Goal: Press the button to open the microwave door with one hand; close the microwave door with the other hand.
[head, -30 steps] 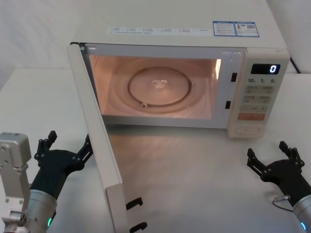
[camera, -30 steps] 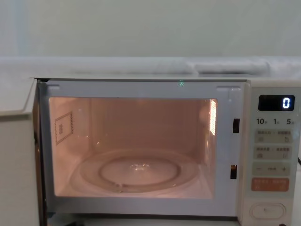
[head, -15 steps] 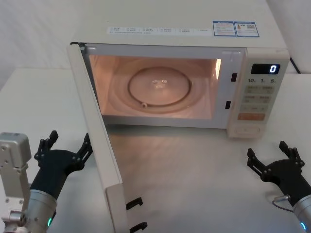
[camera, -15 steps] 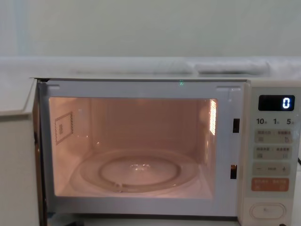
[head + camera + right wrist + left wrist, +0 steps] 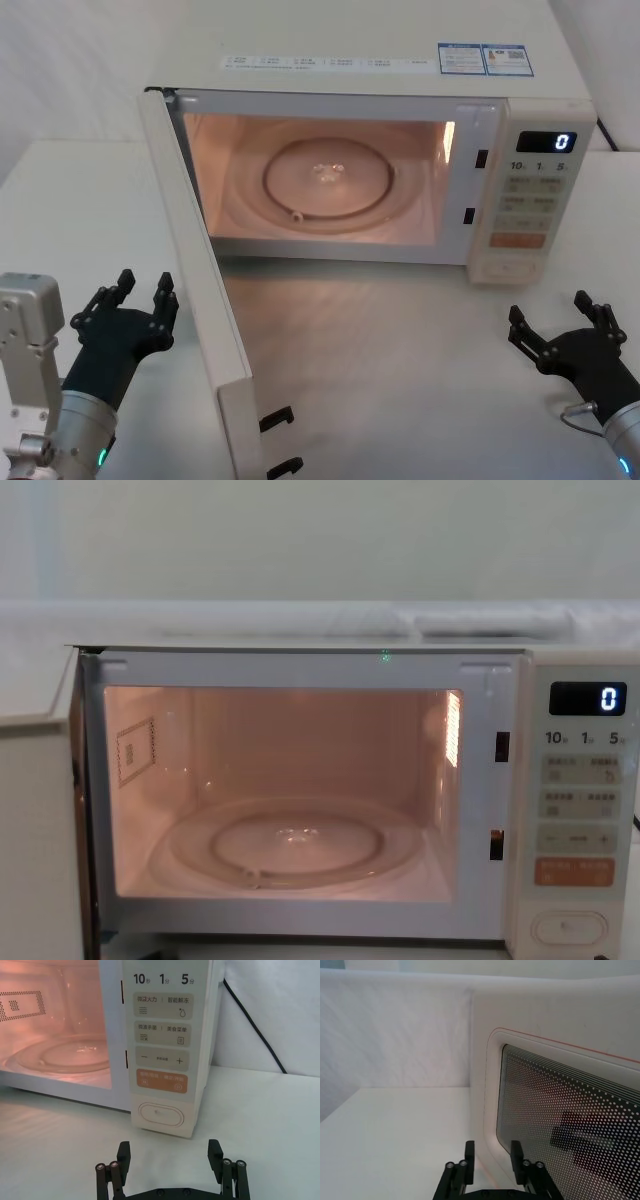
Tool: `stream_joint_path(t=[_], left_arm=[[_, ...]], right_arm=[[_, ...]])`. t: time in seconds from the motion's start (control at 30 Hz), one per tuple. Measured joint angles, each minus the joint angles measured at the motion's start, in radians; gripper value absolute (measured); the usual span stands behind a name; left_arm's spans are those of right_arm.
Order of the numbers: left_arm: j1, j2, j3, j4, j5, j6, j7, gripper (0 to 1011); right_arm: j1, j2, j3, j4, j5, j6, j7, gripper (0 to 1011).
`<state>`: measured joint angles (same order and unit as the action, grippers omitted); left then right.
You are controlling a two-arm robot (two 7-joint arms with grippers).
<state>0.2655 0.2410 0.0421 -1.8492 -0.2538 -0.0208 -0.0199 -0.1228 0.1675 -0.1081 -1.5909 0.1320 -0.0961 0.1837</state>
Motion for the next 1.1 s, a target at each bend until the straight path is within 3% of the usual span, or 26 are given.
stream_joint_path(t=[0.03, 0.17, 0.53, 1.1], left_arm=[[0.000, 0.000, 0.000, 0.000, 0.000, 0.000, 0.000, 451], [0.000, 0.000, 0.000, 0.000, 0.000, 0.000, 0.000, 368], [0.000, 0.000, 0.000, 0.000, 0.000, 0.000, 0.000, 3], [0.005, -0.006, -0.011, -0.005, 0.001, 0.000, -0.014, 0]], right_arm=[[0.000, 0.000, 0.000, 0.000, 0.000, 0.000, 0.000, 1002], [0.000, 0.000, 0.000, 0.000, 0.000, 0.000, 0.000, 1002], [0.000, 0.000, 0.000, 0.000, 0.000, 0.000, 0.000, 1002], [0.000, 0.000, 0.000, 0.000, 0.000, 0.000, 0.000, 1002]])
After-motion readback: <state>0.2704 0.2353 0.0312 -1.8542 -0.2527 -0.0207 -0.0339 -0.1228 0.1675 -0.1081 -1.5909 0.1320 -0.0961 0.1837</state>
